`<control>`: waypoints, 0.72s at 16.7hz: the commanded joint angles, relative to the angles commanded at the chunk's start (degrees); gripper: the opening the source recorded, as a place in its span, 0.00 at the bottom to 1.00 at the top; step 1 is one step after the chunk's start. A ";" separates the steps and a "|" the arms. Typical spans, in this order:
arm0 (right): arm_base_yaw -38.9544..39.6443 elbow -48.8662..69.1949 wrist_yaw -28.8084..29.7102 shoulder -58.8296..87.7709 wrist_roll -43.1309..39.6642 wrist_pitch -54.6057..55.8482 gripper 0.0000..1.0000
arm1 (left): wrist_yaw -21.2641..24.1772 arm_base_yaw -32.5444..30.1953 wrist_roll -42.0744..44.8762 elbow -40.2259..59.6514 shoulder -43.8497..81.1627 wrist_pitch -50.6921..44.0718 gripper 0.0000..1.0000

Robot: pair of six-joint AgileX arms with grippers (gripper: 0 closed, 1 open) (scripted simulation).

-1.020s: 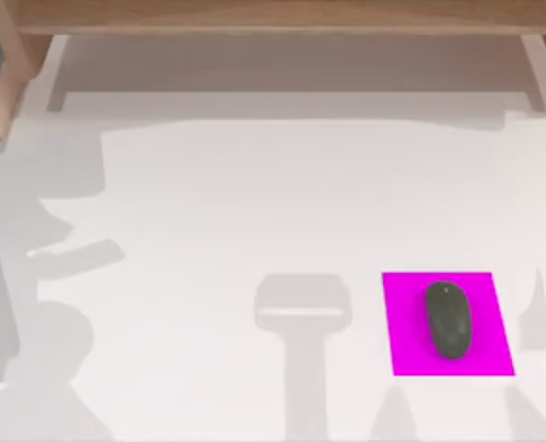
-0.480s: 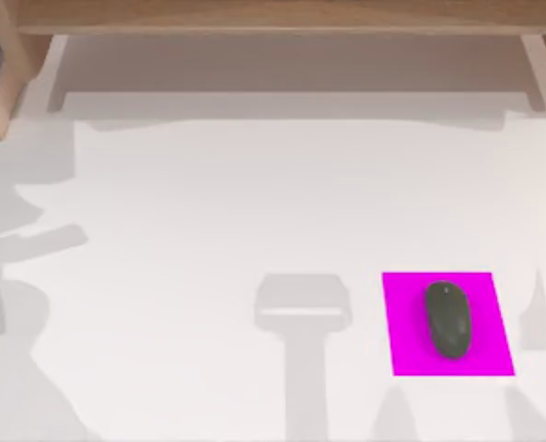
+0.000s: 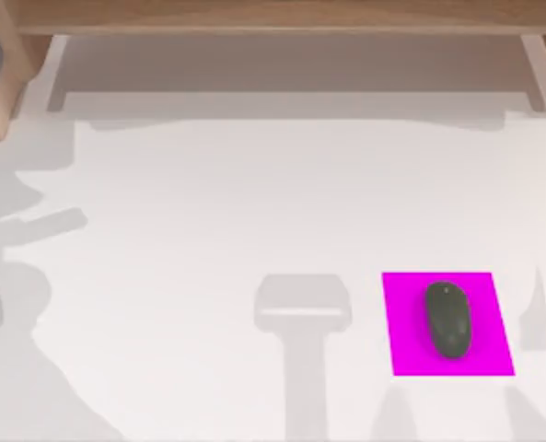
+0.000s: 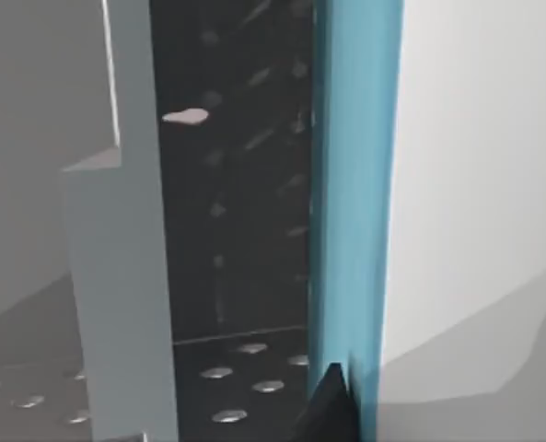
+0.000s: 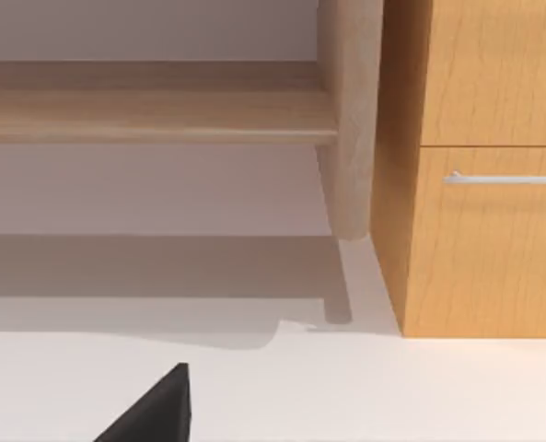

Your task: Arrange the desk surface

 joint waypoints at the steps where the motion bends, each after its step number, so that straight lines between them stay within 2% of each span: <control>1: 0.00 0.00 0.00 0.00 0.00 0.00 1.00 | -0.32 -0.33 -0.13 1.06 0.97 -0.11 0.00; 6: 0.00 0.00 0.00 0.00 0.00 0.00 1.00 | -0.65 -0.66 -0.26 2.00 1.94 -0.28 0.00; 12: 0.00 0.00 0.00 0.00 0.00 0.00 1.00 | -0.65 -0.66 -0.26 2.00 1.94 -0.28 0.45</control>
